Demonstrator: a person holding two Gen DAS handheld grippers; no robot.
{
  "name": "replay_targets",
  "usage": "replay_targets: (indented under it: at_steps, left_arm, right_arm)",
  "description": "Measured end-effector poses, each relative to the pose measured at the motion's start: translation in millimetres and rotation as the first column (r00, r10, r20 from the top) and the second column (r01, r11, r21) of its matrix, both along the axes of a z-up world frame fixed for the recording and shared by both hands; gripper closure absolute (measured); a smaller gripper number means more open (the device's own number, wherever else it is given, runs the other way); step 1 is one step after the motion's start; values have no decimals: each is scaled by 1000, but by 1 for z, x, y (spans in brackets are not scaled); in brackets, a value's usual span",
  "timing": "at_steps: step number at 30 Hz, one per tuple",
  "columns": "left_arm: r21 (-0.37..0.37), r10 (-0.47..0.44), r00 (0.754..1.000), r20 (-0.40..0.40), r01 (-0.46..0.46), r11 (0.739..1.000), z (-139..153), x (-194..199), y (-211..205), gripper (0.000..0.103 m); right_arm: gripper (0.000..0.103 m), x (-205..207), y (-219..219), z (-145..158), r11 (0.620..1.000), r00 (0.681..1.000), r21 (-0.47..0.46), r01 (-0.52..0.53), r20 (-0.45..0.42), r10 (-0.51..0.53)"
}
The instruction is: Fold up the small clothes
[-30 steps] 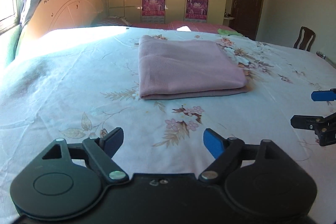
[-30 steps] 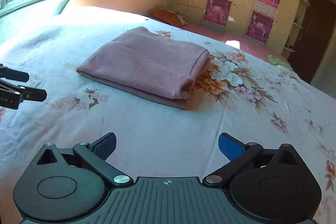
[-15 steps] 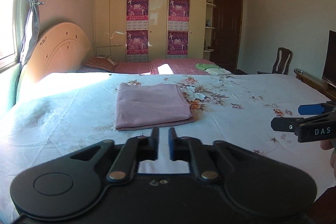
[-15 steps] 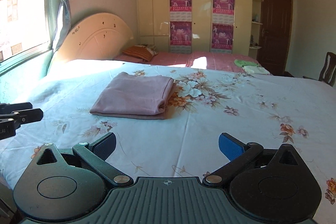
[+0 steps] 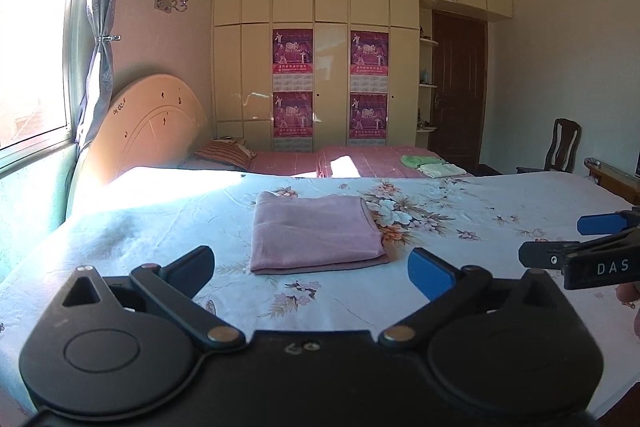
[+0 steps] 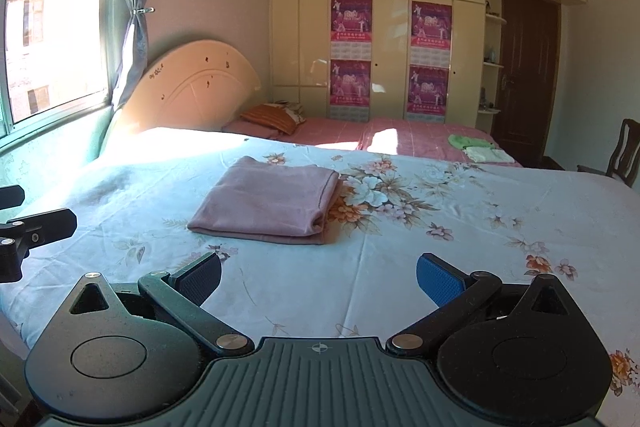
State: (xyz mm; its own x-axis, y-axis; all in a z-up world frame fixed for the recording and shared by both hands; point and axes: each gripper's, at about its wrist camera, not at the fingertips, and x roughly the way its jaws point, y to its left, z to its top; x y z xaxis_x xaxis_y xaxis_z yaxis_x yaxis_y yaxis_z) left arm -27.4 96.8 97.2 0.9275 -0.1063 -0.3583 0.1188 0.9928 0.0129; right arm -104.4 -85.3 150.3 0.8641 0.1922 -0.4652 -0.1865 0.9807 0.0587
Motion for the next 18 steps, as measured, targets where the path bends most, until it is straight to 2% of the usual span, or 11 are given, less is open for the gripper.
replay_targets:
  at_steps: [18]
  left_arm:
    - [8,16,1000,6,-16,1000,-1,-10,3,0]
  right_arm:
    - [0,-2,-3,8,1000,1000,29,-1,-2,1]
